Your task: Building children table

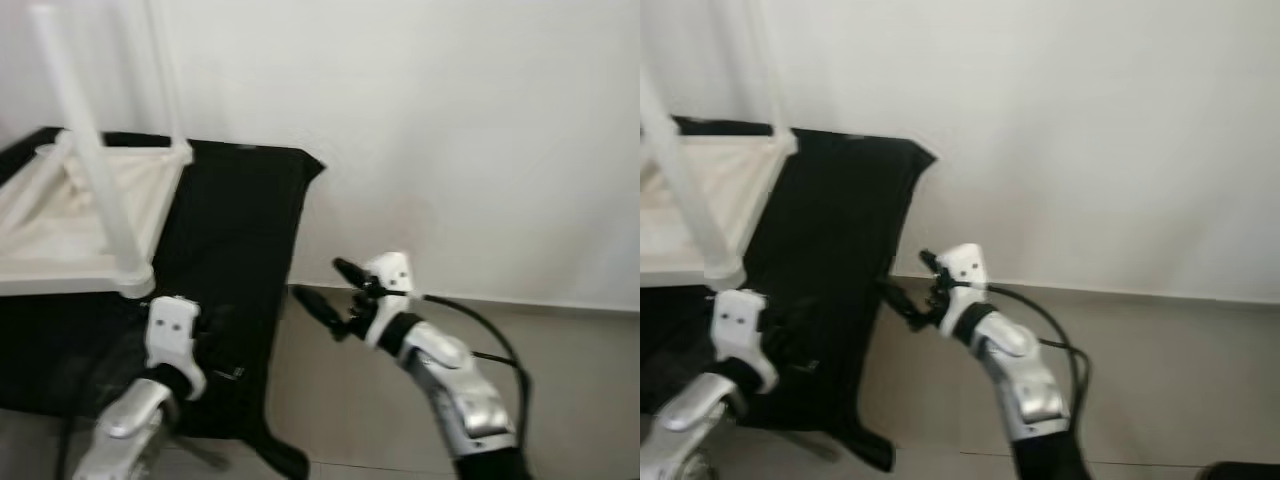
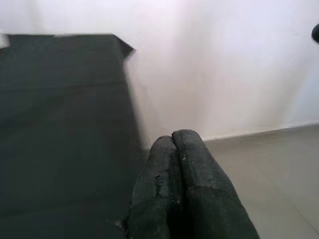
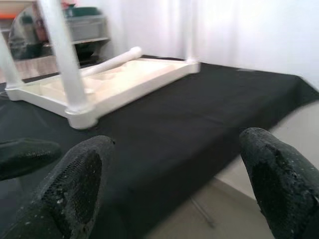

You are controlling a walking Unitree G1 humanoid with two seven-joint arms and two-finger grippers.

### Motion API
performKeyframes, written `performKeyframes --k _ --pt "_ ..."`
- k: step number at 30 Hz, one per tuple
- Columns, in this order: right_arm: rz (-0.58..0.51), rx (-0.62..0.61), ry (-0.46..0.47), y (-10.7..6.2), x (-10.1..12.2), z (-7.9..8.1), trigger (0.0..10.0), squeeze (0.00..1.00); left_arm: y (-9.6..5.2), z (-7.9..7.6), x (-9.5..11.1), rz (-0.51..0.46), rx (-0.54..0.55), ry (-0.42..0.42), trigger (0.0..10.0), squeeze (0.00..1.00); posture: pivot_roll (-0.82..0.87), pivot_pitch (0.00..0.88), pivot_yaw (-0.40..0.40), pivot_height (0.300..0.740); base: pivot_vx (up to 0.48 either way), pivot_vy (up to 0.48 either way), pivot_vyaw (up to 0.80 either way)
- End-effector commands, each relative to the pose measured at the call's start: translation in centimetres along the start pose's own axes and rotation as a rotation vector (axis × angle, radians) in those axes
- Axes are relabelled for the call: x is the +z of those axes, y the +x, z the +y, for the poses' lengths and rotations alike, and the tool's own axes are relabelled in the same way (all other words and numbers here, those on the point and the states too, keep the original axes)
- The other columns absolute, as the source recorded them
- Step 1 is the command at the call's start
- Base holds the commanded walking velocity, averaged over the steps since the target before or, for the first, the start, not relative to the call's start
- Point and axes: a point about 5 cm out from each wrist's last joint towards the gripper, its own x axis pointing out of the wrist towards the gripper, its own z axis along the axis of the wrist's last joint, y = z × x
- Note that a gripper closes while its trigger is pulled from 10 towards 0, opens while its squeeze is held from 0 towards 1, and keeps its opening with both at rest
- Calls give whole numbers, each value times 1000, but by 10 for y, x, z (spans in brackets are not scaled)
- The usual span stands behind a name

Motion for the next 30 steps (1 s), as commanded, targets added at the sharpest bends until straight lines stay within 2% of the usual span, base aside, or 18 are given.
performKeyframes --k 1,6,16,23,25,30 --pt "9 -29 -3 -2 -2 -5 10000 0 2 -2 1 7 -9 12 10000 0 -75 0 -23 740 0 -435 0" --pt "11 -67 -12 -1 -1 -9 10000 0 9 -1 11 -36 31 28 10000 0 -78 0 -23 740 51 -181 0" --pt "25 -128 -37 4 1 -14 10000 0 14 6 14 -45 106 -27 10000 0 -83 0 -18 740 0 0 0" --pt "47 -145 -33 6 -1 -15 10000 0 14 4 15 -50 81 -11 10000 0 -84 0 -16 740 0 0 0" --pt "45 -156 -19 7 -1 -16 10000 0 14 4 15 -55 72 -15 10000 0 -85 0 -15 740 336 0 -800" --pt "51 -155 -20 8 -2 -16 10000 0 15 4 15 -48 68 -17 10000 0 -86 0 -14 740 296 0 0"
